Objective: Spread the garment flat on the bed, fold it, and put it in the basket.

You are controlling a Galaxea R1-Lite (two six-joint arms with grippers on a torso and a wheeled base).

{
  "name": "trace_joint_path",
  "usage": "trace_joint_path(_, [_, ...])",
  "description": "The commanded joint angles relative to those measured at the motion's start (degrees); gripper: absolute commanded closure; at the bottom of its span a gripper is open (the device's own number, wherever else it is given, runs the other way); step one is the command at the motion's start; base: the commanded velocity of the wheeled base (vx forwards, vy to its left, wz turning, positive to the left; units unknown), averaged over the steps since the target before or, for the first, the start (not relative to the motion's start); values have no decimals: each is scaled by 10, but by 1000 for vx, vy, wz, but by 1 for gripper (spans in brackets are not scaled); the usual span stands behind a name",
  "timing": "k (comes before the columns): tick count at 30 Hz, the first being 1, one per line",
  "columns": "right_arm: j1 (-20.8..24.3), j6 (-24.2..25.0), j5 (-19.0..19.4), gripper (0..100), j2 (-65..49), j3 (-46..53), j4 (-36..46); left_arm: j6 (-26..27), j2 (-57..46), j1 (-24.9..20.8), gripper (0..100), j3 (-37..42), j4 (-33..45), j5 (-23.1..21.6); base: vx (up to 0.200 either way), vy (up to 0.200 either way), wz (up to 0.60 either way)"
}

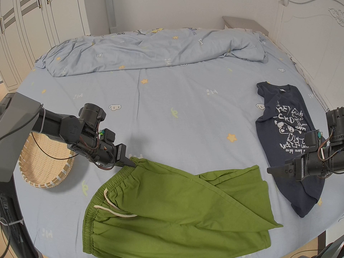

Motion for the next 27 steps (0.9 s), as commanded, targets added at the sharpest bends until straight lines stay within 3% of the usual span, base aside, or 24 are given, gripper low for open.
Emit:
trace_joint_path(1, [-1, 0, 0, 0, -2, 0, 0, 0, -3, 0, 100, 2, 0, 0, 0, 0, 0])
trace_joint_path(7, [-2, 0, -1, 0, -2, -1, 0, -4, -39, 7, 100, 9, 1, 2, 0, 0, 0])
trace_joint_path(16, [-61, 3, 13, 0, -32, 1, -45, -25, -147, 114, 100, 18, 0, -7, 0, 0, 0])
trace_joint_path(22, [-62, 4, 13, 0, -28, 40, -48, -25, -139, 107, 100, 21, 0, -7, 0, 0, 0])
trace_joint_path(27, [-63, 8, 48, 0, -13, 68, -47, -22, -127, 83, 100, 31, 0, -5, 0, 0, 0])
